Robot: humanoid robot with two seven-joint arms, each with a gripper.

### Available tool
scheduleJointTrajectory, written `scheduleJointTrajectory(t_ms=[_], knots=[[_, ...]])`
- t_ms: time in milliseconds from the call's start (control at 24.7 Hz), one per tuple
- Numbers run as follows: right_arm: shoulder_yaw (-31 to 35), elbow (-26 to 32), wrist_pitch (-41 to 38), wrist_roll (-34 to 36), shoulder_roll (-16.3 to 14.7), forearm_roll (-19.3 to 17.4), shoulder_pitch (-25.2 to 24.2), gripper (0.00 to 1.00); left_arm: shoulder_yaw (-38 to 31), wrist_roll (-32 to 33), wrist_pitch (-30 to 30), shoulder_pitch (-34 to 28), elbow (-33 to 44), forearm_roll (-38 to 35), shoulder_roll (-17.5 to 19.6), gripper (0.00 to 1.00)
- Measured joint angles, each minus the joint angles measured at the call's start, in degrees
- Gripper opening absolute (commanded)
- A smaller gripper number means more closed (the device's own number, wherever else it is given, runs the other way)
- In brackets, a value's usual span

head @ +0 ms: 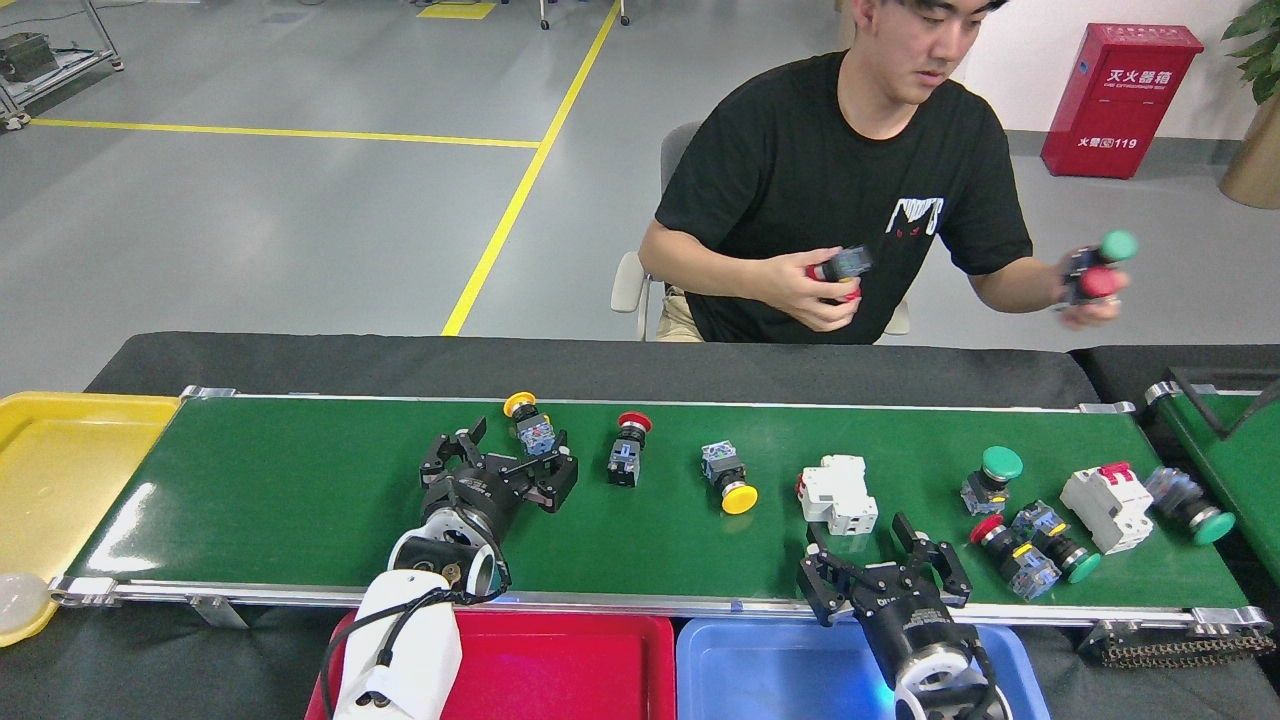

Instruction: Pick switch part from conveyor to tray

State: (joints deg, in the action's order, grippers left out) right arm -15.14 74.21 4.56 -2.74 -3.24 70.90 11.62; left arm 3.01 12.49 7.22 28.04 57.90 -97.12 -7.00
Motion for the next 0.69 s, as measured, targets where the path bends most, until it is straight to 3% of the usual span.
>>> scheduleJointTrajectory(t_ms=[41,81,162,243,365,568,689], knots=[[0.0,-1.5,-0.3,-0.1,0.6,0.0,1.0,0.96,0.0,0.0,-0.1,0.7,-1.2,0.1,0.0,1.0],[0.0,-3.0,-0.6,-0.1,1.4,0.1,1.9,0.84,-0.1,-0.1,-0.1,1.3,-2.1,0.2,0.0,1.0],[-0.5,-4.6,-0.8,-0.1,2.0,0.5,3.3,0.41,-0.3,-0.2,-0.3,2.2,-2.9,0.2,0.0,1.0],[-1.5,-4.8,-1.7,-0.5,2.0,1.1,3.7,0.14,-0.4,-0.2,-0.5,2.6,-3.4,0.2,0.0,1.0],[-1.9,-4.8,-3.8,-0.8,2.0,1.3,3.7,0.06,-0.5,-1.1,-2.5,3.3,-6.5,0.2,0.1,0.99],[-1.9,-2.2,-8.5,-1.1,1.9,1.2,3.4,0.04,-0.5,-2.2,-6.9,4.9,-11.2,0.2,1.5,0.97],[-1.8,4.0,-15.2,-0.8,0.0,0.0,1.3,0.05,-0.8,-2.4,-9.3,5.0,-11.4,0.2,2.8,0.82]])
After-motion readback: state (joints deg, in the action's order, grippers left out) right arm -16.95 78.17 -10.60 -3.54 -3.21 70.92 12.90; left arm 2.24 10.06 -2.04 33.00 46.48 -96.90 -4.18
